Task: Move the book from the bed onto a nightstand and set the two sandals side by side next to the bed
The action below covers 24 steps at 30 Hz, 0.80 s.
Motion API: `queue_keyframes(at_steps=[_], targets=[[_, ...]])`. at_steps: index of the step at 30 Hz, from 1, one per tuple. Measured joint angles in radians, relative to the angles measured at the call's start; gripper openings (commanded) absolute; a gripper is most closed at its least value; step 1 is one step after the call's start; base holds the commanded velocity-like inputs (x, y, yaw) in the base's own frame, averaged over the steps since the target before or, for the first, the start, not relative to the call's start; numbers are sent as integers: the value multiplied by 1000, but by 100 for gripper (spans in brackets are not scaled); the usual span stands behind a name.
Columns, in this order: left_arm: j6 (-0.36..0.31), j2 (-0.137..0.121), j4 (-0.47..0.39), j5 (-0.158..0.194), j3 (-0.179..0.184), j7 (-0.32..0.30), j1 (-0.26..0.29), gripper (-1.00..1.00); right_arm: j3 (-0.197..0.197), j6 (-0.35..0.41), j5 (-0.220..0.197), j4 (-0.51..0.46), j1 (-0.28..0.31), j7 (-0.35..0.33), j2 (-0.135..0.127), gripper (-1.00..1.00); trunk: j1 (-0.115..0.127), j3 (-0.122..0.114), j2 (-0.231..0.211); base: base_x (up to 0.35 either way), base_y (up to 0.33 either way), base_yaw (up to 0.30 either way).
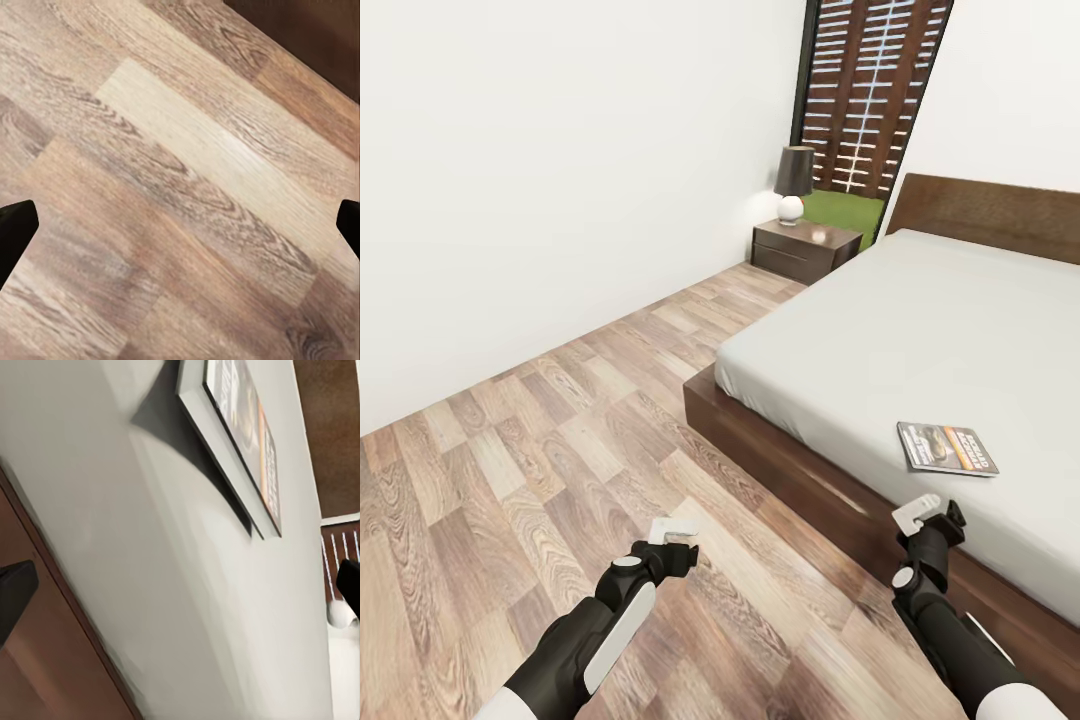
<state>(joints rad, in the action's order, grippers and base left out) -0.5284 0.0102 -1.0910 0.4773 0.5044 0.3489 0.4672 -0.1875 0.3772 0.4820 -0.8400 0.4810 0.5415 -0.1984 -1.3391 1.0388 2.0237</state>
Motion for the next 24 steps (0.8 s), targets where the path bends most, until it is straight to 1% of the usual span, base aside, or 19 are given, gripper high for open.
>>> queue_keyframes(at_steps=[7, 11, 16, 19, 24], targets=[[0, -1, -2, 0, 0, 4, 0, 100, -3, 0, 0, 2, 0, 0, -1, 100, 0, 0, 0, 248, -160, 0], [0, -2, -3, 0, -2, 21, 0, 100, -3, 2, 0, 2, 0, 0, -1, 100, 0, 0, 0, 185, -121, 0], [0, -1, -5, 1, -3, 56, 0, 100, -4, 4, 2, 3, 0, 0, -1, 100, 0, 0, 0, 49, -32, 0], [1, -2, -11, 1, -3, 60, 0, 100, -6, 3, 2, 3, 0, 0, -1, 100, 0, 0, 0, 10, -7, 0], [0, -3, -21, 2, -3, 63, 0, 100, -34, 4, 1, 3, 0, 1, -1, 100, 0, 0, 0, 2, -1, 0]])
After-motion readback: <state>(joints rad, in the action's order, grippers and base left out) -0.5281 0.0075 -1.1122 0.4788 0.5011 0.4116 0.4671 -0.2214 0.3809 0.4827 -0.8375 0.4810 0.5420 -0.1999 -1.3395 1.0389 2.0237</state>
